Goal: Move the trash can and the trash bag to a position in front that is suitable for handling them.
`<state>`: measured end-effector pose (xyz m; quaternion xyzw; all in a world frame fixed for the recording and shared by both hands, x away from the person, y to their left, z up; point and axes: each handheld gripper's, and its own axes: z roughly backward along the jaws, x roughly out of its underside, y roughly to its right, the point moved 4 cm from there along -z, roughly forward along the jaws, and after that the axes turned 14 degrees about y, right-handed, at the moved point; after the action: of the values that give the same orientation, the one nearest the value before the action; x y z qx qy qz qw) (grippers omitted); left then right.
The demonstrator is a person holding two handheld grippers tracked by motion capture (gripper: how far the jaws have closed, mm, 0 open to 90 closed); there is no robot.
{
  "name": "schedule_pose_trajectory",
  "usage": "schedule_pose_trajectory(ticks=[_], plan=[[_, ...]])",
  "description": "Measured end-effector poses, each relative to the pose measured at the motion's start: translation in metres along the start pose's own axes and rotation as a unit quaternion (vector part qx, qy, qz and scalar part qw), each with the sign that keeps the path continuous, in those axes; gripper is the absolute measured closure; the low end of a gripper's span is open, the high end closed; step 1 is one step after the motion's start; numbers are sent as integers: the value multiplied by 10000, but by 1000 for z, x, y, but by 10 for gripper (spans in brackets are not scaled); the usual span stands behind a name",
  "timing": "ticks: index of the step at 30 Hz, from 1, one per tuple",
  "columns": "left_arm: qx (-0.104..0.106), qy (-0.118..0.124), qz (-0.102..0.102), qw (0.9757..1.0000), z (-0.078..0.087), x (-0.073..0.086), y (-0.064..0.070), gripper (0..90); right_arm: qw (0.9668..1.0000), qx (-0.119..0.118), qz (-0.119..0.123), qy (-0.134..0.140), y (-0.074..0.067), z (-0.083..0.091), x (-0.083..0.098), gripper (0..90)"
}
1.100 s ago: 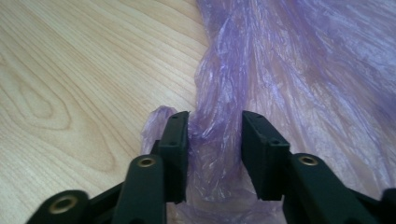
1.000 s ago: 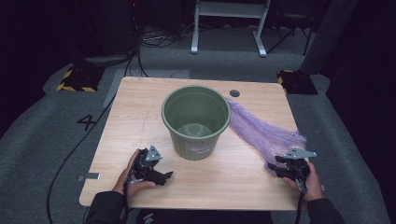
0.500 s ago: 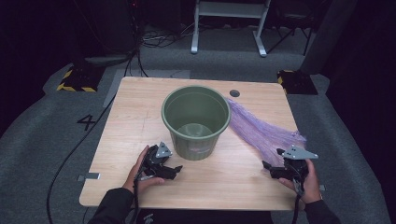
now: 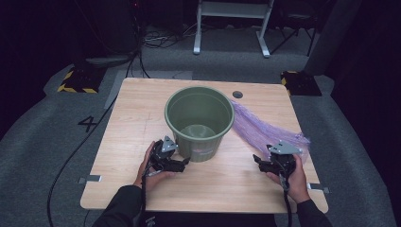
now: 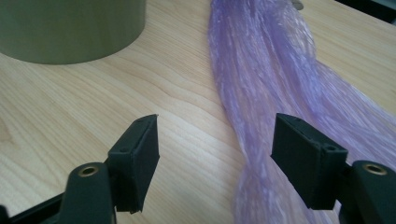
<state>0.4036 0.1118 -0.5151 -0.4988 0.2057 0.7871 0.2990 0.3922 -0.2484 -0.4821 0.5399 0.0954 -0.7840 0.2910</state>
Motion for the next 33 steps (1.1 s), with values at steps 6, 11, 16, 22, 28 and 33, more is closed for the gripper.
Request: schedule_pose_trajectory(ticks=[6, 11, 16, 22, 28, 33], plan=[[-131, -81, -20, 9999, -6, -1, -1, 151, 10000, -2, -16, -70, -5, -19, -5, 294], [-168, -89, 58, 9998, -12, -4, -5, 151, 9998, 85, -71, -151, -4, -33, -7, 291], [-142, -77, 110, 9998, -17, -5, -8, 151, 9991, 211, -188, -307, -3, -50, -3, 343], [-309, -48, 6, 9995, -21, -5, -14, 151, 9986, 216, -243, -425, -1, -64, 2, 353], [-312, -22, 104, 9995, -23, -10, -22, 152, 9973, 309, -430, -513, 10, -68, 9, 359], [-433, 41, 146, 9989, -27, -12, -29, 152, 9969, 230, -483, -569, 19, -71, 15, 435]])
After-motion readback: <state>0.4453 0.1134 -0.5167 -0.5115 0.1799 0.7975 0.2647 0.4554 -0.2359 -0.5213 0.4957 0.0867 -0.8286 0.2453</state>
